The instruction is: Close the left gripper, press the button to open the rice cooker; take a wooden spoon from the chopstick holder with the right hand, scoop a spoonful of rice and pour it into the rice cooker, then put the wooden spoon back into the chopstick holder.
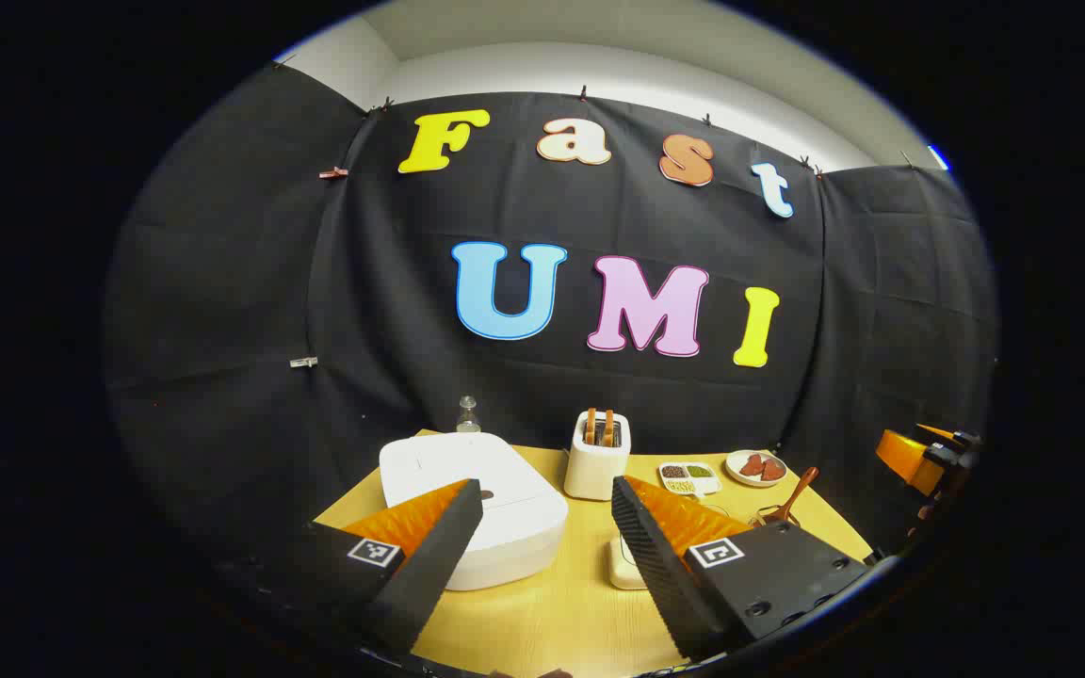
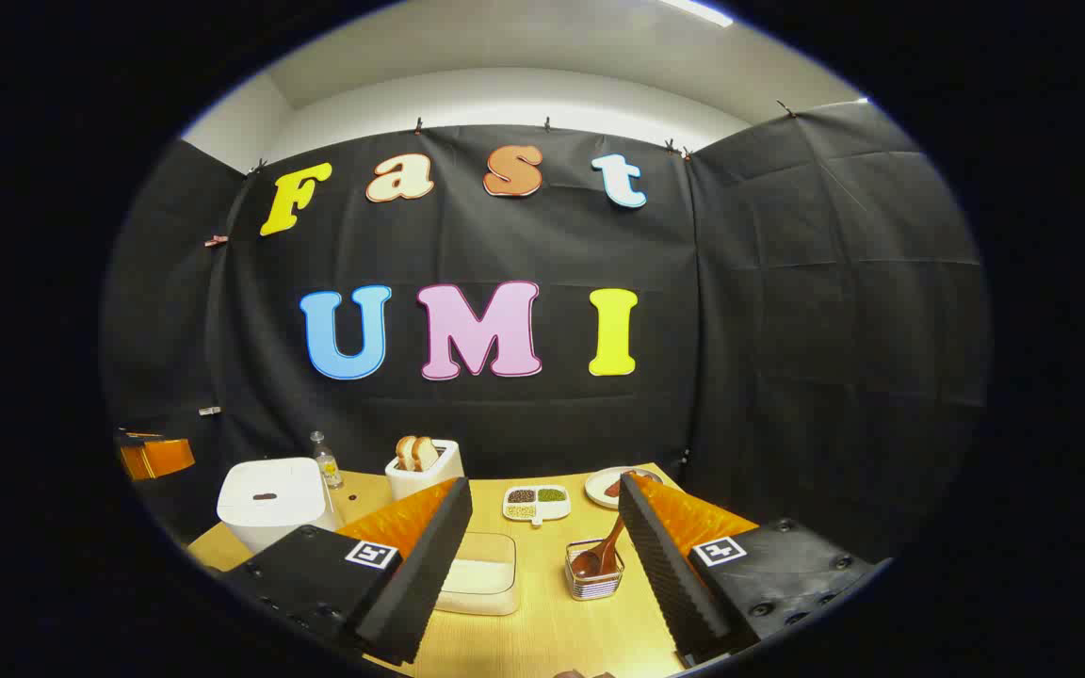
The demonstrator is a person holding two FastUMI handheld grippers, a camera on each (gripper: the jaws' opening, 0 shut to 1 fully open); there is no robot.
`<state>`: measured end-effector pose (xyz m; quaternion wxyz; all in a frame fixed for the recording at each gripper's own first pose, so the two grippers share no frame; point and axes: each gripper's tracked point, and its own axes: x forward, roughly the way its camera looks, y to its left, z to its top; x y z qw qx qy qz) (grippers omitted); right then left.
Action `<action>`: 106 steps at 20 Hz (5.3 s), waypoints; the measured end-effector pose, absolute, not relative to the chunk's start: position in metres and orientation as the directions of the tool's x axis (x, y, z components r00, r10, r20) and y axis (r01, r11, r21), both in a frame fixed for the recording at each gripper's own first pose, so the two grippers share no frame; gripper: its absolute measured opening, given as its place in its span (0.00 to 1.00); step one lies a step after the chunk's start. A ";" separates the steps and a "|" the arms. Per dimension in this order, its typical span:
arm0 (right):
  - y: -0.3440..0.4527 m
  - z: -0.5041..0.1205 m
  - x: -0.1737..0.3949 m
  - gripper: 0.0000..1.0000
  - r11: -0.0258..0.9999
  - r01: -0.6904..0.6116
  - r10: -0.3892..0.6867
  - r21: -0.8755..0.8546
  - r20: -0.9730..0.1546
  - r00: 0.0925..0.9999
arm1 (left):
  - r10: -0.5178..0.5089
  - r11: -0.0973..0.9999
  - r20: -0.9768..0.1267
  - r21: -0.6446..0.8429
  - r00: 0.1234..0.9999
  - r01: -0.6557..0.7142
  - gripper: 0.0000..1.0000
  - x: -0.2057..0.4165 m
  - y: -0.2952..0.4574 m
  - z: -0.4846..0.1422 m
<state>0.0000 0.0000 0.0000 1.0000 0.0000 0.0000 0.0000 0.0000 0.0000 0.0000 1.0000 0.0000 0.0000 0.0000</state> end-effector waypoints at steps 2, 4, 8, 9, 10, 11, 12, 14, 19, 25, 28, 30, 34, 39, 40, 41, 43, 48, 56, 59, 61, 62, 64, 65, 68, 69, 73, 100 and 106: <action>0.001 -0.001 0.001 0.98 1.000 0.002 -0.002 -0.001 0.002 1.000 | -0.003 1.000 -0.002 0.004 1.000 0.003 0.95 -0.001 0.003 -0.002; 0.003 -0.001 0.003 0.98 1.000 0.004 -0.004 -0.001 0.003 1.000 | -0.012 1.000 -0.008 0.003 1.000 0.012 0.96 0.000 0.002 -0.004; 0.007 0.001 -0.001 0.98 1.000 0.001 -0.001 0.003 0.011 1.000 | -0.033 0.999 -0.004 0.003 0.999 0.033 0.96 -0.002 0.002 -0.004; 0.007 0.001 -0.003 0.98 1.000 0.000 0.000 0.002 0.012 1.000 | -0.036 0.999 -0.003 0.002 0.999 0.036 0.96 -0.003 0.001 -0.005; 0.008 0.000 -0.004 0.98 1.000 -0.002 0.002 -0.001 0.010 1.000 | -0.040 0.999 -0.004 0.001 0.999 0.040 0.96 -0.004 0.001 -0.005; 0.008 -0.001 -0.005 0.98 1.000 -0.003 0.003 -0.003 0.008 1.000 | -0.044 0.999 -0.006 -0.002 0.999 0.044 0.96 -0.005 0.001 -0.008; 0.008 -0.001 -0.007 0.98 1.000 -0.005 0.005 -0.003 0.006 1.000 | -0.047 0.999 -0.008 -0.003 0.999 0.047 0.96 -0.006 0.000 -0.008; 0.006 0.000 -0.010 0.98 1.000 -0.006 0.006 -0.001 0.007 1.000 | -0.048 0.999 -0.009 -0.003 0.999 0.048 0.96 -0.010 0.000 -0.008; 0.001 0.003 -0.004 0.98 1.000 -0.013 0.013 -0.004 0.006 1.000 | -0.047 0.999 -0.007 -0.024 0.999 0.047 0.95 -0.012 -0.002 -0.006; -0.006 0.005 0.016 0.98 1.000 -0.009 0.009 0.004 -0.001 1.000 | -0.041 0.999 -0.029 -0.024 0.999 0.041 0.95 0.003 -0.001 0.000; -0.009 0.000 0.029 0.98 1.000 -0.013 0.014 0.016 -0.020 1.000 | 0.006 0.999 -0.063 -0.035 0.998 -0.008 0.95 0.023 0.011 0.000; -0.015 -0.002 0.040 0.98 1.000 -0.009 0.009 0.000 -0.019 1.000 | 0.039 0.997 -0.094 -0.056 0.995 -0.044 0.95 0.038 0.018 -0.003; -0.022 -0.011 0.059 0.97 1.000 -0.026 0.025 -0.010 -0.047 0.999 | 0.089 0.991 -0.133 -0.084 0.987 -0.101 0.79 0.064 0.040 -0.002; -0.031 -0.016 0.083 0.97 1.000 -0.029 0.029 -0.008 -0.059 0.998 | 0.106 0.987 -0.186 -0.103 0.977 -0.127 0.47 0.092 0.062 -0.010; -0.035 -0.017 0.085 0.97 1.000 -0.027 0.026 -0.010 -0.061 0.998 | 0.103 0.987 -0.204 -0.102 0.974 -0.126 0.44 0.098 0.065 -0.014; -0.036 -0.018 0.089 0.97 1.000 -0.025 0.024 -0.011 -0.062 0.998 | 0.112 0.985 -0.217 -0.101 0.970 -0.137 0.37 0.103 0.070 -0.017; -0.040 -0.023 0.094 0.97 1.000 -0.021 0.020 -0.015 -0.070 0.997 | 0.115 0.983 -0.238 -0.111 0.964 -0.145 0.25 0.113 0.075 -0.023; -0.045 -0.026 0.106 0.98 1.000 -0.005 0.003 -0.020 -0.078 0.997 | 0.097 0.990 -0.270 -0.072 0.958 -0.121 0.08 0.139 0.075 -0.028; -0.052 -0.034 0.109 0.97 1.000 0.022 -0.024 -0.020 -0.103 0.994 | 0.079 0.991 -0.351 -0.071 0.933 -0.111 0.07 0.186 0.092 -0.073; -0.055 -0.038 0.109 0.97 0.999 0.034 -0.036 -0.019 -0.117 0.993 | 0.044 0.988 -0.381 -0.119 0.923 -0.096 0.07 0.200 0.094 -0.091; -0.057 -0.040 0.108 0.97 0.999 0.043 -0.044 -0.012 -0.123 0.991 | 0.026 0.984 -0.394 -0.154 0.919 -0.094 0.07 0.207 0.094 -0.101; -0.057 -0.041 0.108 0.98 0.999 0.045 -0.046 -0.008 -0.128 0.991 | 0.029 0.983 -0.399 -0.155 0.916 -0.099 0.07 0.209 0.096 -0.105; -0.059 -0.044 0.107 0.98 0.999 0.051 -0.051 -0.006 -0.135 0.990 | 0.032 0.983 -0.414 -0.153 0.910 -0.105 0.07 0.215 0.099 -0.115; -0.060 -0.045 0.107 0.98 0.999 0.054 -0.054 -0.006 -0.137 0.989 | 0.031 0.982 -0.423 -0.156 0.906 -0.106 0.07 0.216 0.099 -0.120; -0.064 -0.048 0.106 0.98 0.998 0.064 -0.064 -0.002 -0.148 0.987 | 0.035 0.982 -0.428 -0.155 0.903 -0.111 0.08 0.217 0.099 -0.123; -0.065 -0.049 0.106 0.98 0.998 0.067 -0.066 0.001 -0.149 0.987 | 0.042 0.979 -0.429 -0.162 0.902 -0.123 0.08 0.217 0.100 -0.124; -0.064 -0.056 0.104 0.98 0.998 0.063 -0.061 0.006 -0.165 0.984 | 0.060 0.967 -0.429 -0.198 0.902 -0.158 0.07 0.217 0.102 -0.124; -0.104 -0.144 0.169 0.98 0.994 0.032 0.011 0.100 -0.402 0.916 | 0.057 0.995 -0.082 -0.077 0.995 -0.063 0.52 0.072 -0.015 -0.023; -0.120 -0.196 0.203 0.98 0.986 0.046 0.042 0.161 -0.499 0.866 | 0.108 0.993 -0.169 -0.019 0.980 -0.113 0.95 0.065 -0.051 -0.056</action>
